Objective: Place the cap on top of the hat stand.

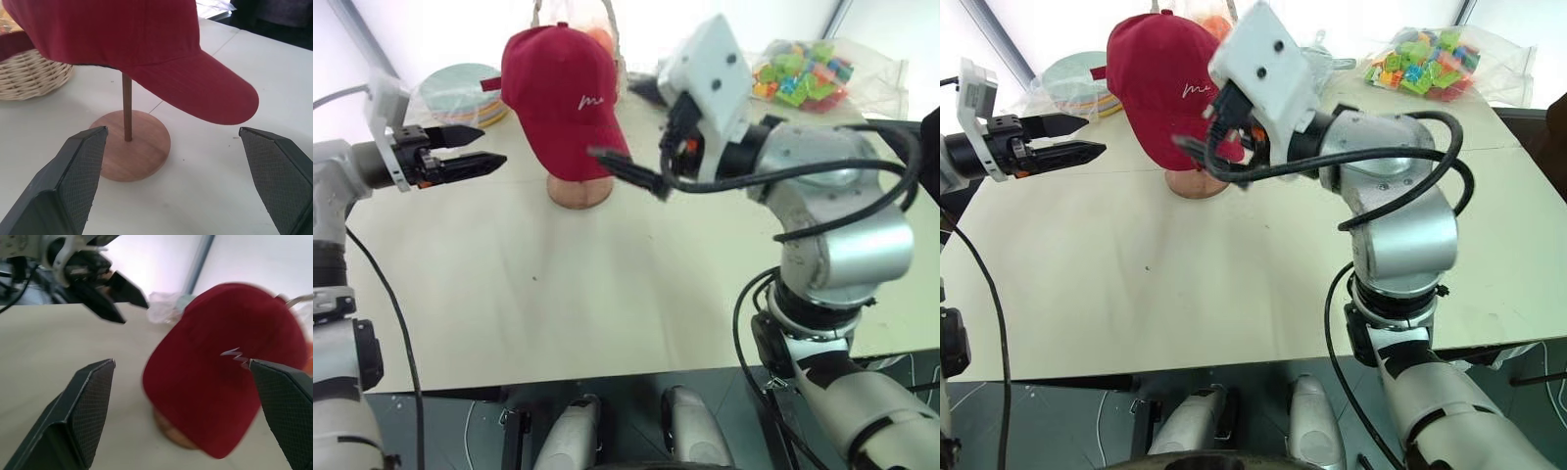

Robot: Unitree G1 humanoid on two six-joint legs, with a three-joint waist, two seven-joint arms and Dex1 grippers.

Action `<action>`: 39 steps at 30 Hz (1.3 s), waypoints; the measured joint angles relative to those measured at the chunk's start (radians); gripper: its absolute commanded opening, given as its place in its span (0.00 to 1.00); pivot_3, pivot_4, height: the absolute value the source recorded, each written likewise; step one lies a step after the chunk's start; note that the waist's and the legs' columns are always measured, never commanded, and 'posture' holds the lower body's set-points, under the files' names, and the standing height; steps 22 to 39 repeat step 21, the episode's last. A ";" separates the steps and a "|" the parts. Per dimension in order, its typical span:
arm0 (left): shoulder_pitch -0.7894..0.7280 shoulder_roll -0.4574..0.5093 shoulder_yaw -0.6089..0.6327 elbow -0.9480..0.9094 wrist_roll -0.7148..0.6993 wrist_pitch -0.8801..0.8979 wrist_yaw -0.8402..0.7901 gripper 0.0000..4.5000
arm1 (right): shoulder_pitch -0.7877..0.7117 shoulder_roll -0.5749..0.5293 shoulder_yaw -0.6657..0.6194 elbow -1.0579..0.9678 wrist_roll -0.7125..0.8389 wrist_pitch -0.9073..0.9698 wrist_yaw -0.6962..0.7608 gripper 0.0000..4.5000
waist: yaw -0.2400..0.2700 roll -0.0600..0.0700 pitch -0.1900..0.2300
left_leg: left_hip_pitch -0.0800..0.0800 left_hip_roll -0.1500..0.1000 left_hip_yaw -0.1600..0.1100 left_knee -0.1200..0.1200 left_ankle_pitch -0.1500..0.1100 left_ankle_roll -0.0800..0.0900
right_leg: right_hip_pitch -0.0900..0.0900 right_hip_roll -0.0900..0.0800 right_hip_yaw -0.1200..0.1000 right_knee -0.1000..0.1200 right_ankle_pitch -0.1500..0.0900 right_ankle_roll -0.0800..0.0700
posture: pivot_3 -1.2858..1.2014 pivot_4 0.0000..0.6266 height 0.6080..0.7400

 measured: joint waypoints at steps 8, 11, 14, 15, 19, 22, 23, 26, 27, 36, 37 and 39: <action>0.052 0.046 0.031 -0.056 -0.003 0.011 0.024 1.00 | -0.037 -0.465 -0.180 0.254 0.169 -0.084 0.109 0.99 | 0.028 -0.001 0.001 | -0.001 -0.001 0.001 0.002 -0.001 0.002 | 0.001 -0.001 0.000 -0.004 0.000 0.000 | 0.52 0.24 1.00; 0.103 0.065 0.080 -0.124 -0.019 0.030 0.074 1.00 | -0.006 -0.635 -0.224 0.430 0.213 -0.253 0.205 0.99 | 0.027 -0.001 0.001 | 0.000 0.000 0.002 0.001 -0.002 0.003 | 0.001 -0.001 0.000 -0.005 0.000 0.000 | 0.52 0.24 1.00; 0.211 0.065 0.128 -0.201 -0.030 0.053 0.127 1.00 | 0.080 -0.725 -0.240 0.610 0.230 -0.423 0.277 0.99 | 0.022 -0.001 0.001 | 0.000 0.001 0.004 0.001 -0.002 0.003 | 0.001 -0.001 0.001 -0.006 0.000 0.000 | 0.52 0.24 1.00; 0.247 0.060 0.146 -0.228 -0.039 0.063 0.147 1.00 | 0.104 -0.736 -0.243 0.663 0.236 -0.465 0.294 0.99 | 0.019 -0.001 0.001 | 0.000 0.001 0.004 0.001 -0.002 0.003 | 0.001 -0.001 0.001 -0.006 0.000 0.000 | 0.52 0.24 1.00; 0.377 0.023 0.223 -0.336 -0.066 0.083 0.242 1.00 | 0.168 -0.750 -0.250 0.843 0.255 -0.603 0.330 0.99 | 0.019 0.000 0.001 | 0.000 0.002 0.004 0.001 -0.002 0.002 | 0.000 -0.001 0.002 -0.006 0.000 0.000 | 0.52 0.24 1.00; 0.425 0.007 0.259 -0.371 -0.078 0.094 0.285 1.00 | 0.180 -0.750 -0.251 0.891 0.262 -0.647 0.335 0.99 | 0.021 0.000 0.001 | 0.000 0.002 0.004 0.001 -0.002 0.002 | 0.000 -0.001 0.001 -0.006 0.000 0.000 | 0.52 0.24 1.00; 0.425 0.007 0.259 -0.371 -0.078 0.094 0.285 1.00 | 0.180 -0.750 -0.251 0.891 0.262 -0.647 0.335 0.99 | 0.021 0.000 0.001 | 0.000 0.002 0.004 0.001 -0.002 0.002 | 0.000 -0.001 0.001 -0.006 0.000 0.000 | 0.52 0.24 1.00; 0.425 0.007 0.259 -0.371 -0.078 0.094 0.285 1.00 | 0.180 -0.750 -0.251 0.891 0.262 -0.647 0.335 0.99 | 0.021 0.000 0.001 | 0.000 0.002 0.004 0.001 -0.002 0.002 | 0.000 -0.001 0.001 -0.006 0.000 0.000 | 0.52 0.24 1.00; 0.425 0.007 0.259 -0.371 -0.078 0.094 0.285 1.00 | 0.180 -0.750 -0.251 0.891 0.262 -0.647 0.335 0.99 | 0.021 0.000 0.001 | 0.000 0.002 0.004 0.001 -0.002 0.002 | 0.000 -0.001 0.001 -0.006 0.000 0.000 | 0.52 0.24 1.00; 0.425 0.007 0.259 -0.371 -0.078 0.094 0.285 1.00 | 0.180 -0.750 -0.251 0.891 0.262 -0.647 0.335 0.99 | 0.021 0.000 0.001 | 0.000 0.002 0.004 0.001 -0.002 0.002 | 0.000 -0.001 0.001 -0.006 0.000 0.000 | 0.52 0.24 1.00; 0.425 0.007 0.259 -0.371 -0.078 0.094 0.285 1.00 | 0.180 -0.750 -0.251 0.891 0.262 -0.647 0.335 0.99 | 0.021 0.000 0.001 | 0.000 0.002 0.004 0.001 -0.002 0.002 | 0.000 -0.001 0.001 -0.006 0.000 0.000 | 0.52 0.24 1.00; 0.425 0.007 0.259 -0.371 -0.078 0.094 0.285 1.00 | 0.180 -0.750 -0.251 0.891 0.262 -0.647 0.335 0.99 | 0.021 0.000 0.001 | 0.000 0.002 0.004 0.001 -0.002 0.002 | 0.000 -0.001 0.001 -0.006 0.000 0.000 | 0.52 0.24 1.00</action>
